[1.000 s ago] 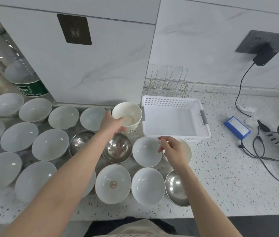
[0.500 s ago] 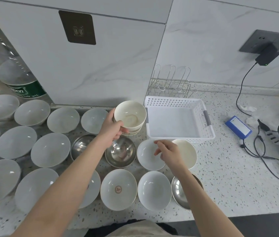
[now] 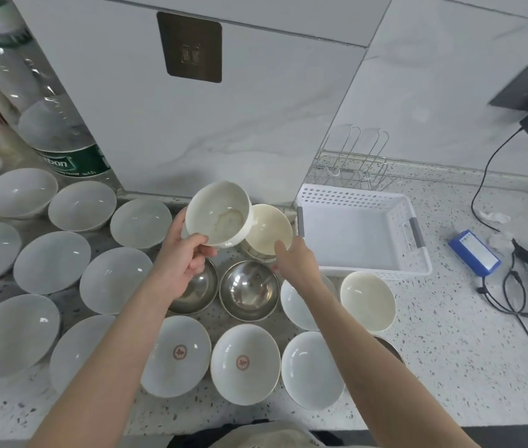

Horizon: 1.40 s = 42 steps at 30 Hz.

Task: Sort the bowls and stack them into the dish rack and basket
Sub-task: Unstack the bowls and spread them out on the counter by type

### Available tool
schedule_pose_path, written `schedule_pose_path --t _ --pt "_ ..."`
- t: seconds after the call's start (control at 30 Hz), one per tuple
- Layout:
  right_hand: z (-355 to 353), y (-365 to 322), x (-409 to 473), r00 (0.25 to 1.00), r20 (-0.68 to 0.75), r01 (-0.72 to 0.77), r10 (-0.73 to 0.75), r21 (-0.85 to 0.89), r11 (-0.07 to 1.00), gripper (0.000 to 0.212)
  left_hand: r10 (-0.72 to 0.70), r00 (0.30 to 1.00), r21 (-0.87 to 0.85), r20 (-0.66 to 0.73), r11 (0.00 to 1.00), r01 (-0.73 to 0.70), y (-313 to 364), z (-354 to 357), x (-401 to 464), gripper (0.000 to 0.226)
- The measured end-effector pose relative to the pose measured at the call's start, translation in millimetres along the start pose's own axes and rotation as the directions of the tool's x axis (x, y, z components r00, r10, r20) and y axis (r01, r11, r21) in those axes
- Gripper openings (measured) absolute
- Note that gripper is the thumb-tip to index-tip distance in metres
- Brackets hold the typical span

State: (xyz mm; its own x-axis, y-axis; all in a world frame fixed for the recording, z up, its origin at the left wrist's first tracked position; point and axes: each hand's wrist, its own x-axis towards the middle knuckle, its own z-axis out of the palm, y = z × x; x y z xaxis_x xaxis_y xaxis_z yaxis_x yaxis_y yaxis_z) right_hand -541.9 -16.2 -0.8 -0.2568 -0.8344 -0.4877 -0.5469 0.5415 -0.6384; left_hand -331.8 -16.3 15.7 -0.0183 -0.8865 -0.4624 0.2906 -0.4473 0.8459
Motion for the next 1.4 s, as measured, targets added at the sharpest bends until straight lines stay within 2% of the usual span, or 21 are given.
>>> schedule_pose_path --t 0.17,0.43,0.73,0.9,1.03,1.17,1.4 --pt "15 -13 5 0.997 -0.009 -0.071 0.072 0.088 0.994 0.049 -0.021 0.998 -0.068 -0.054 0.998 0.017 -8 -16 -5 0.063" --pt "19 -15 10 0.984 -0.018 -0.165 0.175 0.248 0.955 0.052 -0.051 0.997 -0.123 -0.064 0.992 0.043 -20 -28 -10 0.063" --pt "-2 -8 -15 0.993 -0.052 -0.083 0.109 0.355 0.931 0.057 -0.06 0.997 -0.123 -0.045 0.991 0.054 -18 -27 -19 0.061" --pt "-30 20 -35 0.98 -0.123 -0.076 0.155 0.491 0.868 0.053 -0.046 0.999 -0.123 -0.016 0.991 0.044 -20 -14 -34 0.058" --pt "-57 40 -47 0.967 -0.181 -0.042 0.181 0.586 0.809 0.055 -0.065 0.998 -0.12 -0.004 0.991 0.064 -27 4 -46 0.056" --pt "-92 64 -58 0.957 -0.261 0.043 0.13 0.567 0.823 0.055 -0.066 0.998 -0.106 0.01 0.992 0.067 -37 28 -59 0.062" --pt "-157 129 -62 0.92 -0.344 0.073 0.189 0.622 0.78 0.064 -0.048 0.999 -0.143 0.008 0.989 0.049 -66 95 -85 0.06"
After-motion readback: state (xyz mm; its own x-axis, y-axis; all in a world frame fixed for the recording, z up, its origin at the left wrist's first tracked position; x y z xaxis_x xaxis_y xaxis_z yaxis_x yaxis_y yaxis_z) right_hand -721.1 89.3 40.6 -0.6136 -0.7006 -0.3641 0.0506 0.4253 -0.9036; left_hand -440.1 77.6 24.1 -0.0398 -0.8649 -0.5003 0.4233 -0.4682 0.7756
